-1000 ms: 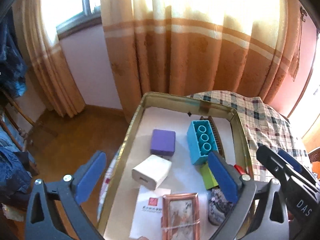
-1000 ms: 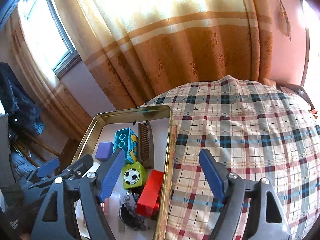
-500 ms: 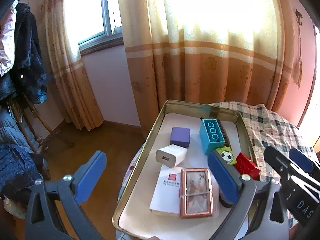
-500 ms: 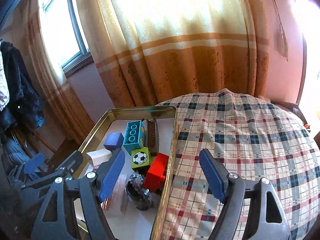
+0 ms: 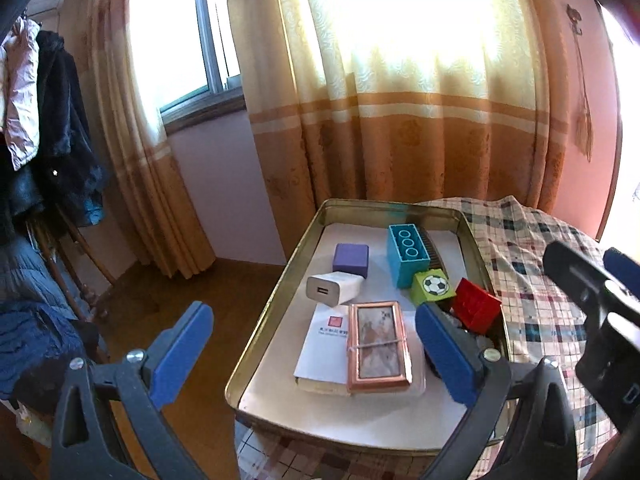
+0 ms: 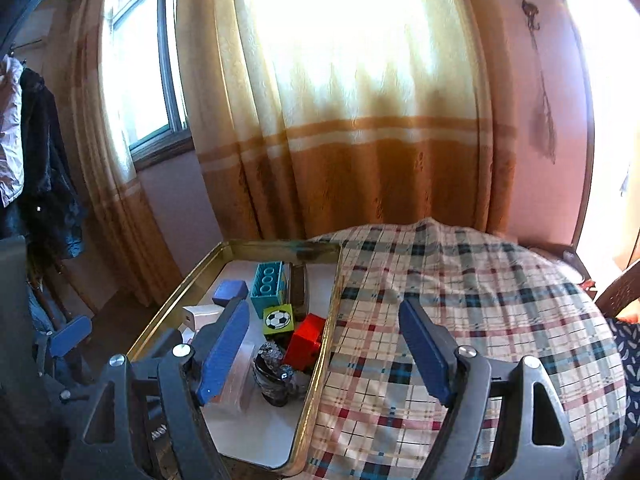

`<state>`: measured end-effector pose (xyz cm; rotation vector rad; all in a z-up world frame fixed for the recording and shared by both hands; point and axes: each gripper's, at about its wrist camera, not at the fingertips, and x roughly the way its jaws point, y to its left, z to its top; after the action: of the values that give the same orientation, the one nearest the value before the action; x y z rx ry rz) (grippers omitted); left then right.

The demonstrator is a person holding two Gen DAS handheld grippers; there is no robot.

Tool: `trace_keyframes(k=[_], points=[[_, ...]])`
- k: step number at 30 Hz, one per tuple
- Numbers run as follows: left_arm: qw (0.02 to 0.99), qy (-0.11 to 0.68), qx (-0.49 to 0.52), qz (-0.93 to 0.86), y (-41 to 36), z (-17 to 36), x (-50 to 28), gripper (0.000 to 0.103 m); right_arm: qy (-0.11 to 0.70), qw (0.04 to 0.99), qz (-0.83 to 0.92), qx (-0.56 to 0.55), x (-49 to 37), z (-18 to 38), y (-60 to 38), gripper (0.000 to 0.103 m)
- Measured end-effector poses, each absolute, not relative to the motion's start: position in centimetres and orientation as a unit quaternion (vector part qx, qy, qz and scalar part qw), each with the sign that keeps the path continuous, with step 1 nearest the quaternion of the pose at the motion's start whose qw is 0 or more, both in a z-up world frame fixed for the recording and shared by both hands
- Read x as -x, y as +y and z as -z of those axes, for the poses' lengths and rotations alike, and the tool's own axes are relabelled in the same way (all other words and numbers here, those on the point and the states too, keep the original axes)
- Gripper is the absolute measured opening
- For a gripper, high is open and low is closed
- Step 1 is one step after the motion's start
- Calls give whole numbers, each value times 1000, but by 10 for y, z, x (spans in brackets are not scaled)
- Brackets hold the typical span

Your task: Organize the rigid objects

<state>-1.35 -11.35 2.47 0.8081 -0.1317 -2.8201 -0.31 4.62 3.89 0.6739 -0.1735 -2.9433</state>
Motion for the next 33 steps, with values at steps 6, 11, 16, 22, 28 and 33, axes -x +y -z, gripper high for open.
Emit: trace_keyframes(k=[6,11,16,22,28,33], points=[[94,-21,-264,960,-113,-26,8,103,-49,66,976,-201,-14,-40,49,80],[83,-13,-253,964,-112,-28,0,103,-55,65,978,-190,-21,-42,56,81],[74,-13,-248,966,-111,-27,-4,103,-47,53,982,-176,-29,-45,61,81],[73,-5,-244,967,-112,-27,-8,103,-46,44,985,-163,-34,-48,64,81],[70,1,-239,969,-115,-29,-9,103,-46,41,985,-162,-35,-49,65,81],[68,2,-238,969,-115,-30,-9,103,-43,32,986,-157,-35,-50,67,81]])
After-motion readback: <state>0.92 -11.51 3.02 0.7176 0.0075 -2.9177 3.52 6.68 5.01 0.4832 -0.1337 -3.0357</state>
